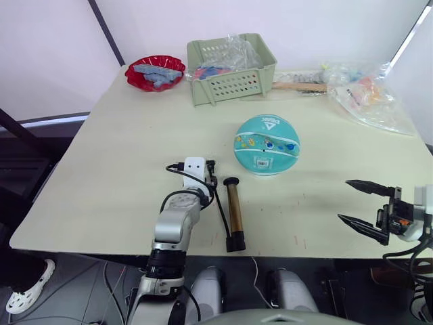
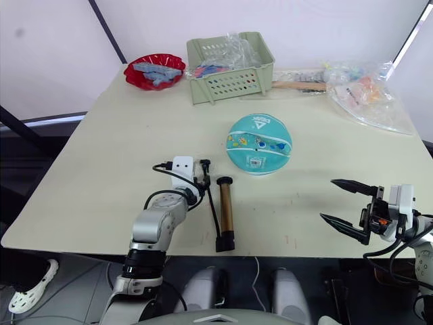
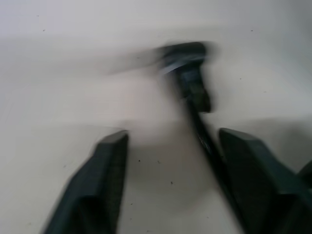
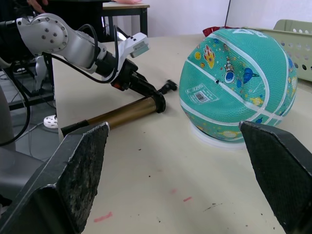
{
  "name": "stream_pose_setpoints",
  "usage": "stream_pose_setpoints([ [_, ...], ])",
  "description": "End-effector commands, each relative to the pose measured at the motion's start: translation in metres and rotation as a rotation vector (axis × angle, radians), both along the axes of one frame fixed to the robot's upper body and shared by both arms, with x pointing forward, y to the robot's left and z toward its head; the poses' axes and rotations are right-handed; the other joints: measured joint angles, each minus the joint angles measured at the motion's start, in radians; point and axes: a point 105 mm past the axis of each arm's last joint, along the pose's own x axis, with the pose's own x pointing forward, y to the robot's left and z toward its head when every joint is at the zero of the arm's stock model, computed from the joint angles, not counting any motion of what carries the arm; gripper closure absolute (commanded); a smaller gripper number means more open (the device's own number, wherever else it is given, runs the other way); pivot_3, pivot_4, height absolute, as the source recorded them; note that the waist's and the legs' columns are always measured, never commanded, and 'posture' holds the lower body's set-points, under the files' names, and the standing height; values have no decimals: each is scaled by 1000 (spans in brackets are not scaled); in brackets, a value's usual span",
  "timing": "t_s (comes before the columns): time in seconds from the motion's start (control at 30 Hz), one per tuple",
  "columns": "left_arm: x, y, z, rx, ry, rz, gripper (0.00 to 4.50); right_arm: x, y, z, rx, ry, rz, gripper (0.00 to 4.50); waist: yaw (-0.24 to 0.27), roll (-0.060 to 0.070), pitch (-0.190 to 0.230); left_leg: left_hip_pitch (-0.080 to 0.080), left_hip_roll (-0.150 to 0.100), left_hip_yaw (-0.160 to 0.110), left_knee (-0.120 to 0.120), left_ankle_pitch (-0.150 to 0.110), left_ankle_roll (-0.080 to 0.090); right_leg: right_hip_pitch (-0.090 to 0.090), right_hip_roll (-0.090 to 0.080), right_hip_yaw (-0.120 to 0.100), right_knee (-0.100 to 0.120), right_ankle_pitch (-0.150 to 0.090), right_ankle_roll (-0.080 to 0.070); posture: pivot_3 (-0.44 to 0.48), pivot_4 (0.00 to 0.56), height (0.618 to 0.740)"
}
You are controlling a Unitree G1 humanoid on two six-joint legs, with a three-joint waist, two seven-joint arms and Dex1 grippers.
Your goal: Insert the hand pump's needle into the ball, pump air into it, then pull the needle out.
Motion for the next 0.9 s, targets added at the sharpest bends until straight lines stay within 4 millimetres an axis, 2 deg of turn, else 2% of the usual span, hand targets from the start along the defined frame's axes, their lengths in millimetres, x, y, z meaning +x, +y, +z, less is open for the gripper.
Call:
stream_pose_setpoints([
  [0.03,1,0,-3,19,-1,3,3294,-1,2,11,-20,-48,19,0,0,0,0,0,0,0,0,0,0,0,0,0,0,0,0,0,150,738],
  [0.07,1,1,-4,19,-1,3,3554,-1,3,11,-21,-49,22,0,0,0,0,0,0,0,0,0,0,0,0,0,0,0,0,0,150,738],
  [0.1,1,1,-5,21,-1,0,4097,-1,4,11,-21,-50,24,0,-2,0,0,0,0,0,0,0,0,0,0,0,0,0,0,0,150,738],
  [0.13,1,1,-5,24,-1,-3,4429,-1,5,11,-20,-50,25,0,-3,0,0,0,0,0,0,0,0,0,0,0,0,0,0,0,150,738],
  [0.5,2,9,-3,25,-35,9,4429,2,8,13,-14,-57,35,0,-2,0,0,1,0,-6,0,0,0,0,8,1,0,2,-4,0,150,738],
  [0.67,11,13,30,52,-228,-85,4429,3,10,12,-9,-60,39,0,-3,0,0,1,0,-6,0,0,0,0,9,2,0,2,-4,0,150,738],
  [0.9,17,6,63,10,-412,-204,4429,4,13,13,4,-70,41,0,1,0,0,0,0,-5,1,0,0,0,8,3,-1,2,-4,0,150,738],
])
